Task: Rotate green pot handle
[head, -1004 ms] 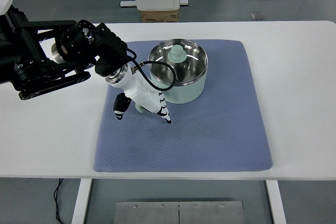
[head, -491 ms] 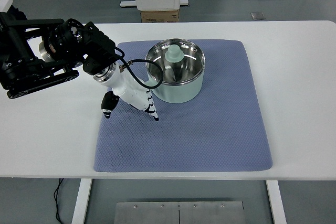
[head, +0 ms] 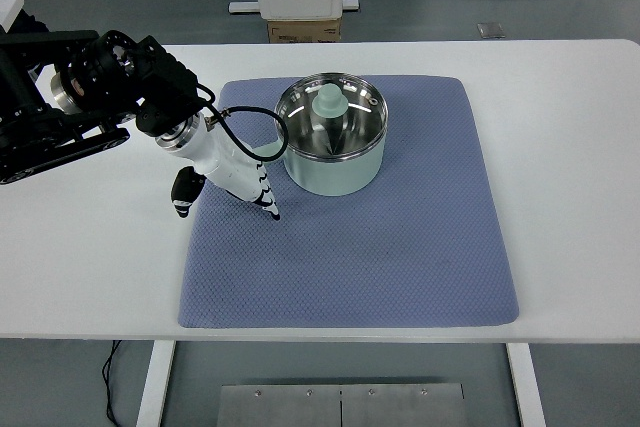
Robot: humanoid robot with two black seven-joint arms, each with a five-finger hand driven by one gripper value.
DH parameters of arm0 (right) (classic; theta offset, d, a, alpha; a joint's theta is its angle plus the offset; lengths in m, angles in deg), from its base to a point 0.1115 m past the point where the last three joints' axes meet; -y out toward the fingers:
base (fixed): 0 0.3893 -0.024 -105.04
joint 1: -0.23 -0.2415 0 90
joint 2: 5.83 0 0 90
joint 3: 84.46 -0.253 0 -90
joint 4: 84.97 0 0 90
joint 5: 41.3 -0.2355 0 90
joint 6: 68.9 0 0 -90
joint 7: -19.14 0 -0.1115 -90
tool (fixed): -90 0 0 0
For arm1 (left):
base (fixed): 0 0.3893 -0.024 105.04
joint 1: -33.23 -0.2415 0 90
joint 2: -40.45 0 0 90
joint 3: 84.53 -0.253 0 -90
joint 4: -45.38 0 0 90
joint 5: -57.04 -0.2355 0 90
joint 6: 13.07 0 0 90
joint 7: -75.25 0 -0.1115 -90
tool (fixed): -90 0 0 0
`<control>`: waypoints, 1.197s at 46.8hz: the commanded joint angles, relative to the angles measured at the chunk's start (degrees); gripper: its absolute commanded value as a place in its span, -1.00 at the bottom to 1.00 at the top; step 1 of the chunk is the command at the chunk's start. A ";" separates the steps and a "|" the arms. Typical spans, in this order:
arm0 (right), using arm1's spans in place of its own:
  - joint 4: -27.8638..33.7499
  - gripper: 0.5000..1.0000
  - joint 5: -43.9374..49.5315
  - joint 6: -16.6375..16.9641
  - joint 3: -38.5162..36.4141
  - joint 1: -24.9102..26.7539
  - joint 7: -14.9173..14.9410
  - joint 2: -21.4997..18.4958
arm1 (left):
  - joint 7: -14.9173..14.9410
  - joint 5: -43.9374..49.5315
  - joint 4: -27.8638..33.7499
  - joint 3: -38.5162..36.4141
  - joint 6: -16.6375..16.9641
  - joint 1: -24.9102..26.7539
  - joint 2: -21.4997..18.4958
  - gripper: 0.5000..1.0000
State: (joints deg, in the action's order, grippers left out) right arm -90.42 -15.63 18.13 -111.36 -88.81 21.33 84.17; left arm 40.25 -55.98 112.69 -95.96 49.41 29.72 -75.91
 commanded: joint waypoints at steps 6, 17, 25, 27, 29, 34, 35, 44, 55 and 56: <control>0.00 1.00 0.00 -0.01 0.00 0.00 -0.07 0.00 | 0.00 -0.01 -1.48 -0.08 0.45 -0.09 -0.01 1.00; 0.00 1.00 0.00 -0.01 0.00 0.00 0.02 0.00 | 0.00 -0.01 -4.82 0.01 1.24 -0.18 -0.01 1.00; 0.00 1.00 0.00 -0.01 0.00 0.00 0.02 0.00 | 0.00 -0.01 -6.31 -0.08 1.33 -0.62 -0.01 1.00; 0.00 1.00 0.00 -0.01 0.00 0.00 0.02 0.00 | 0.00 -0.01 -6.31 -0.08 1.42 -0.62 -0.01 1.00; 0.00 1.00 0.00 -0.01 0.00 0.00 0.02 0.00 | 0.00 -0.01 -6.40 -0.08 1.42 -0.62 -0.01 1.00; 0.00 1.00 0.00 -0.01 0.00 0.00 0.02 0.00 | 0.00 -0.10 -7.37 -0.52 1.42 -0.62 -0.01 1.00; 0.00 1.00 0.00 -0.01 0.00 0.00 -0.07 0.00 | 0.00 -0.01 -7.54 -0.61 1.42 -0.62 -0.01 1.00; 0.00 1.00 0.00 -0.01 0.00 0.00 0.02 0.00 | 0.00 -0.10 -8.25 -0.79 1.50 -0.62 -0.01 1.00; 0.00 1.00 0.00 -0.01 0.00 0.00 0.02 0.00 | 0.00 0.08 -9.21 -0.79 2.91 -0.71 -0.01 1.00; 0.00 1.00 0.00 -0.01 0.00 0.00 0.02 0.00 | 0.00 0.08 -9.21 -0.70 3.08 -0.62 -0.01 1.00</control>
State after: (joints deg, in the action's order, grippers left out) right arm -90.42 -15.63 18.11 -111.36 -88.81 21.30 84.17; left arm 40.25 -56.07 103.41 -96.75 51.78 29.01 -75.92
